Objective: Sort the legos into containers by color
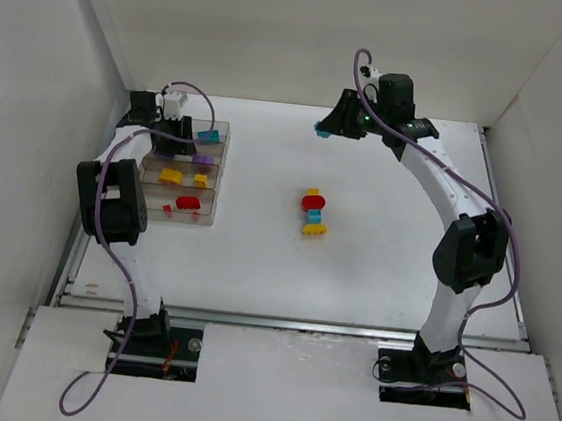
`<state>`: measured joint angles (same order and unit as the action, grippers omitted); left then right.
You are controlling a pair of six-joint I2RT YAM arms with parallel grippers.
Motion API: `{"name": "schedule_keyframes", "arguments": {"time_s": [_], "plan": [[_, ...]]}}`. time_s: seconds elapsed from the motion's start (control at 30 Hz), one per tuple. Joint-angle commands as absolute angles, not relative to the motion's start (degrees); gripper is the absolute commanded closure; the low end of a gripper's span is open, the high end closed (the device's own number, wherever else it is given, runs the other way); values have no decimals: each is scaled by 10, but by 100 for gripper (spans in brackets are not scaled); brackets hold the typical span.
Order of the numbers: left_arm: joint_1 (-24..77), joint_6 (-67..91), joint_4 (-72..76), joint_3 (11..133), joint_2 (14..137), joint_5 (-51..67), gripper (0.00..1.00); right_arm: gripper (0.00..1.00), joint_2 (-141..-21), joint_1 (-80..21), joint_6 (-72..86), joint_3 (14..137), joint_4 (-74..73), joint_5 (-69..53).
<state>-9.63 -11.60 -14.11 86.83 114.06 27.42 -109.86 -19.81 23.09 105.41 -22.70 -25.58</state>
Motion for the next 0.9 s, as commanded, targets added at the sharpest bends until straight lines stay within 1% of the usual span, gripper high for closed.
{"name": "schedule_keyframes", "arguments": {"time_s": [0.0,0.07,0.1,0.17,0.23,0.37,0.5,0.6,0.63,0.73,0.8,0.87], "plan": [[-104,-121,-155,925,1142,269,47,100,-1096,-194,228,1083,-221,-274],[-104,-129,-156,931,1142,258,40,100,-1096,-194,233,1083,-221,-274],[-104,-135,-156,931,1136,258,32,100,-1096,-194,233,1083,-221,-274],[-104,-144,-156,931,1136,231,22,100,-1090,-194,238,1072,-216,-269],[-104,-149,-156,931,1130,215,20,100,-1084,-194,238,1067,-211,-269],[-104,-164,-148,931,1112,182,20,100,-1078,-194,243,1055,-205,-264],[-96,-195,-132,920,1076,175,22,100,-1067,-194,243,1049,-205,-258],[-67,-246,-125,902,1028,201,24,100,-1062,-200,228,1049,-205,-265],[-59,-260,-118,883,1012,233,24,100,-1062,-200,228,1049,-205,-273],[-16,-312,-118,860,955,274,24,100,-1049,-200,222,1043,-205,-288],[23,-336,-142,860,940,310,21,100,-1042,-200,222,1043,-198,-301],[49,-383,-191,888,933,354,15,100,-1034,-200,222,1043,-178,-314]]}}
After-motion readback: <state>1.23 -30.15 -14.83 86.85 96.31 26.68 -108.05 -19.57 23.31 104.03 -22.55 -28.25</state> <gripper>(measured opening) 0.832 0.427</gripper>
